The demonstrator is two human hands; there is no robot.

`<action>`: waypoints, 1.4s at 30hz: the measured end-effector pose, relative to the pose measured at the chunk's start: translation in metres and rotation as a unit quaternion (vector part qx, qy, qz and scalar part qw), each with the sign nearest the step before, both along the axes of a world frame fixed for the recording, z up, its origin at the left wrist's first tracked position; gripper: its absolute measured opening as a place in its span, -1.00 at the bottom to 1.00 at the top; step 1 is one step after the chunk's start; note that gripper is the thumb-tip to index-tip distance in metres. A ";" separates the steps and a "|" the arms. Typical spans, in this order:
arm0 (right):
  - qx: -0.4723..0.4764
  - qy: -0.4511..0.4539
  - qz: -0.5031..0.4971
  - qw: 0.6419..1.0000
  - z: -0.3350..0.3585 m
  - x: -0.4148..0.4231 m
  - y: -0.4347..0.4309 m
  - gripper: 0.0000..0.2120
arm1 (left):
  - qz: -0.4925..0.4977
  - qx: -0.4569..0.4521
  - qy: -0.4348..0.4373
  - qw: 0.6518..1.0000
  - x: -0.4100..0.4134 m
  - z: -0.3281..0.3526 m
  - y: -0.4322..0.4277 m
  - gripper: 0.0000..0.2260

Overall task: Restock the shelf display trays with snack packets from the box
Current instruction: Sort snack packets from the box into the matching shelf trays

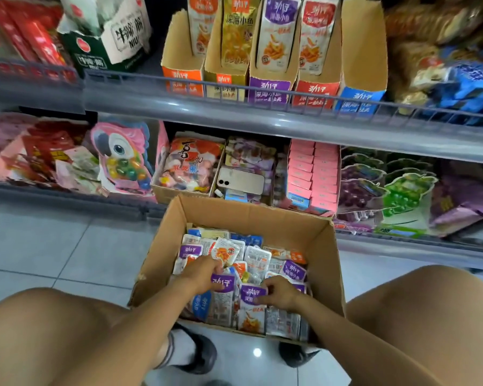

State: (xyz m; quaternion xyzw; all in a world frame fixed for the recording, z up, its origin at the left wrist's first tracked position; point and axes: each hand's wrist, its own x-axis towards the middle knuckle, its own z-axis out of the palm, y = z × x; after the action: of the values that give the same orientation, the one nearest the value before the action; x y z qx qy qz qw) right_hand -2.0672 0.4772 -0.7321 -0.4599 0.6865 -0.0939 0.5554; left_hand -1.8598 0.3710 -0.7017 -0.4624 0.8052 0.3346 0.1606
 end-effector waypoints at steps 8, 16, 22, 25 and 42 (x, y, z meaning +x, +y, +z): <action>-0.074 -0.193 -0.256 0.944 0.042 -0.008 -0.018 -0.85 | 0.243 0.105 0.256 0.930 -0.005 0.027 -0.008 -0.86; -0.094 -0.297 -0.302 0.901 0.104 0.012 -0.024 -0.74 | 0.415 0.151 0.311 0.841 -0.030 0.070 -0.005 -0.64; -0.077 -0.381 -0.287 0.875 0.124 0.032 -0.027 -0.59 | 0.425 0.305 0.314 0.792 -0.042 0.106 0.009 -0.23; -0.086 -0.378 -0.276 0.880 0.137 0.039 -0.027 -0.70 | 0.406 0.372 0.353 0.756 -0.037 0.122 0.016 -0.55; -0.269 -0.337 -0.357 0.829 0.190 0.044 -0.059 -0.63 | 0.352 0.107 0.410 0.835 -0.048 0.169 0.007 -0.65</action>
State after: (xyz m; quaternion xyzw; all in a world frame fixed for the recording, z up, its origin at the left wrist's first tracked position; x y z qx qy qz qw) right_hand -2.0235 0.4183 -0.5416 -0.2537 0.5207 -0.6158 0.5340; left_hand -1.9075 0.3776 -0.5322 -0.5151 0.5392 0.6116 -0.2642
